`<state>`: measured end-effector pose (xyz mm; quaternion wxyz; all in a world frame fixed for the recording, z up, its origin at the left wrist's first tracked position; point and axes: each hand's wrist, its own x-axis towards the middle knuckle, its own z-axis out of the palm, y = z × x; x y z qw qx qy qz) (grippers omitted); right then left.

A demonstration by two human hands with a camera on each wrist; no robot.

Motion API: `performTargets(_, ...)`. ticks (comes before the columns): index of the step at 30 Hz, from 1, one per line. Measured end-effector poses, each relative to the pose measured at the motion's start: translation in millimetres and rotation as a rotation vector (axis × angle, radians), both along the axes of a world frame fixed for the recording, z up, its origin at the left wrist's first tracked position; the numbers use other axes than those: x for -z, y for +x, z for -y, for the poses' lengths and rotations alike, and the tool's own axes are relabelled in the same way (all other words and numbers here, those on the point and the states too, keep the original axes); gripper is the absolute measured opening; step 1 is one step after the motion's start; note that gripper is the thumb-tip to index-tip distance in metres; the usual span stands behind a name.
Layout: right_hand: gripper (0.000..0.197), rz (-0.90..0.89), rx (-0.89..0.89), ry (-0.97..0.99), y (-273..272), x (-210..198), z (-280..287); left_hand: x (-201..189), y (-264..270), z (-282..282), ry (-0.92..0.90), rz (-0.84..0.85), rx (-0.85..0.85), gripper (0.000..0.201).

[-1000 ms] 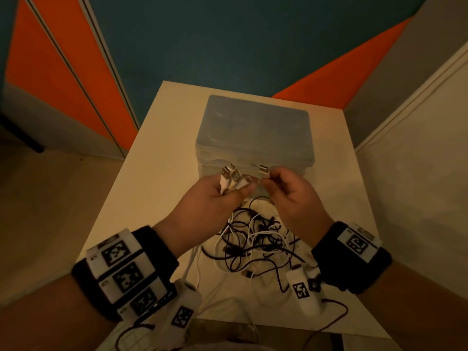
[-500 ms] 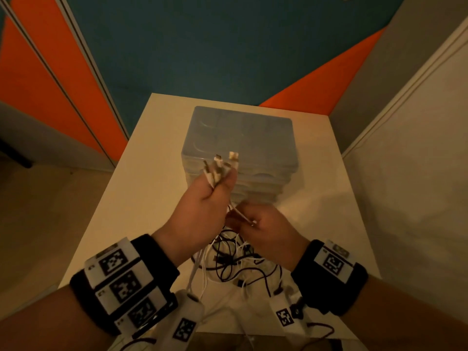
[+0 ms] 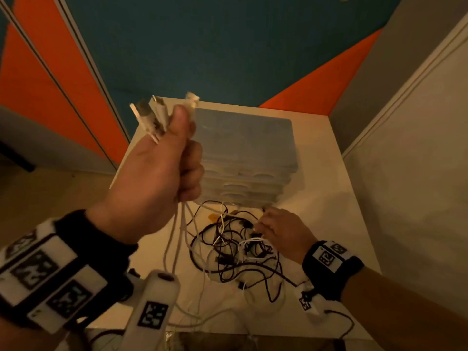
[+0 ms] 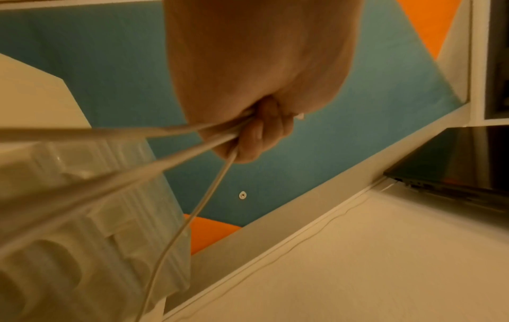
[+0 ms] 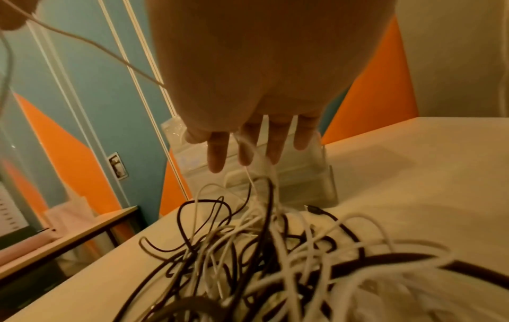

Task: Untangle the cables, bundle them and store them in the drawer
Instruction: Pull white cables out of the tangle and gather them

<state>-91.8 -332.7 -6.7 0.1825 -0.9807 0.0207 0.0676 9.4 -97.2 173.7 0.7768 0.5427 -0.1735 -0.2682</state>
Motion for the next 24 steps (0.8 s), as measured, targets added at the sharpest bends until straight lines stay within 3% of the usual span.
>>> performTargets(2,0.045,-0.049,0.021,-0.061,0.1,4.4,5.6,-3.1,4.6,-3.9,0.043,0.072,0.005,0.045)
performTargets(5,0.04,-0.057,0.119,-0.09,1.5,5.7,12.1,-0.7,4.7,-4.8,0.176,0.106,0.013,0.044)
performTargets(8,0.052,0.078,0.185,0.037,6.0,-0.5,9.1,10.9,-2.7,-1.3,0.473,0.2,0.08,0.048)
performTargets(11,0.047,0.23,0.146,0.15,15.3,-24.0,-2.0,32.0,-9.8,10.0,0.778,0.392,0.17,0.047)
performTargets(15,0.035,0.296,0.142,0.339,22.7,-60.7,-25.0,59.5,-14.3,27.5,0.843,0.477,0.261,0.026)
performTargets(18,0.026,0.281,0.171,0.479,21.0,-66.9,-33.6,68.8,-16.9,33.5,0.839,0.47,0.279,0.034)
performTargets(24,0.014,0.136,0.058,0.469,10.0,-64.9,-25.1,65.3,-9.5,24.3,0.862,0.436,0.261,0.038)
